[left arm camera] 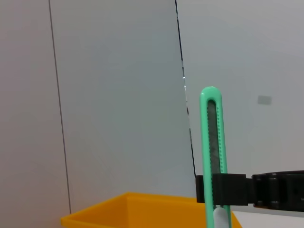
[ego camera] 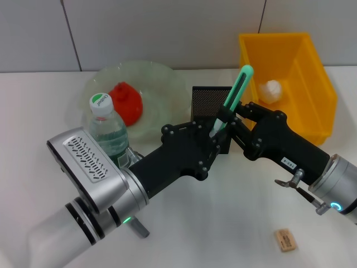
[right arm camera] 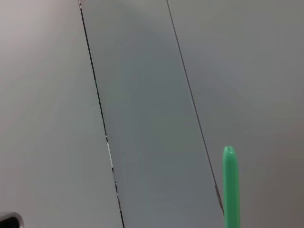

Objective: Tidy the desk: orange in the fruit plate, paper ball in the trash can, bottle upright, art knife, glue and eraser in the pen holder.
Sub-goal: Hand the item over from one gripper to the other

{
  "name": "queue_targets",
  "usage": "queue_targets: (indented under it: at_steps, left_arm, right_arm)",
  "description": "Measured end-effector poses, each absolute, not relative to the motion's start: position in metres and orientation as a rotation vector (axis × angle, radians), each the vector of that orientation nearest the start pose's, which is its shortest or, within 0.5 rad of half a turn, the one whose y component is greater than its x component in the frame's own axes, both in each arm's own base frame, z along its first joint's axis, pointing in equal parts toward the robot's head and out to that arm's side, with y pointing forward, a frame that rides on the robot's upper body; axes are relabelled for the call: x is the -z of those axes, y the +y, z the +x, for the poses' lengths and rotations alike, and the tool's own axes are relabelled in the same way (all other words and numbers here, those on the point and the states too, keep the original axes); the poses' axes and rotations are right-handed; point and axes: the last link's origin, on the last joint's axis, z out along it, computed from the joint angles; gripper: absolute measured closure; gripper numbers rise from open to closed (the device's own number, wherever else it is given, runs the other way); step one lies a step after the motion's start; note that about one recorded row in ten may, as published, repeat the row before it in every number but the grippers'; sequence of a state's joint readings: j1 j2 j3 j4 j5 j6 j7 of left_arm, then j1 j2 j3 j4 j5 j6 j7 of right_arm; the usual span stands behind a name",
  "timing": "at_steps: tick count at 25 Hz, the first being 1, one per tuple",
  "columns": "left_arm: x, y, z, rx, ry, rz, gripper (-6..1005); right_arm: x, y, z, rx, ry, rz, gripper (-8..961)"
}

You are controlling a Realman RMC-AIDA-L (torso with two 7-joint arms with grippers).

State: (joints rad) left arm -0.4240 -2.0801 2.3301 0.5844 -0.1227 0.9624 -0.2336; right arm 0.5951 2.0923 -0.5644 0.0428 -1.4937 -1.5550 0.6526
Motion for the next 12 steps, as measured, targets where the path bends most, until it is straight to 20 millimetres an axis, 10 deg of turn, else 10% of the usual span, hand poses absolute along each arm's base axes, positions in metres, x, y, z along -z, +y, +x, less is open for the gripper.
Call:
queue_targets:
  at_steps: [12]
  left_arm:
    - [0.1182, 0.3032, -0.1898, 0.916, -0.149, -2.304, 735]
  right_arm:
    - [0.0595, 0.3104, 0.2359, -1.255, 0.487, -2.22, 683]
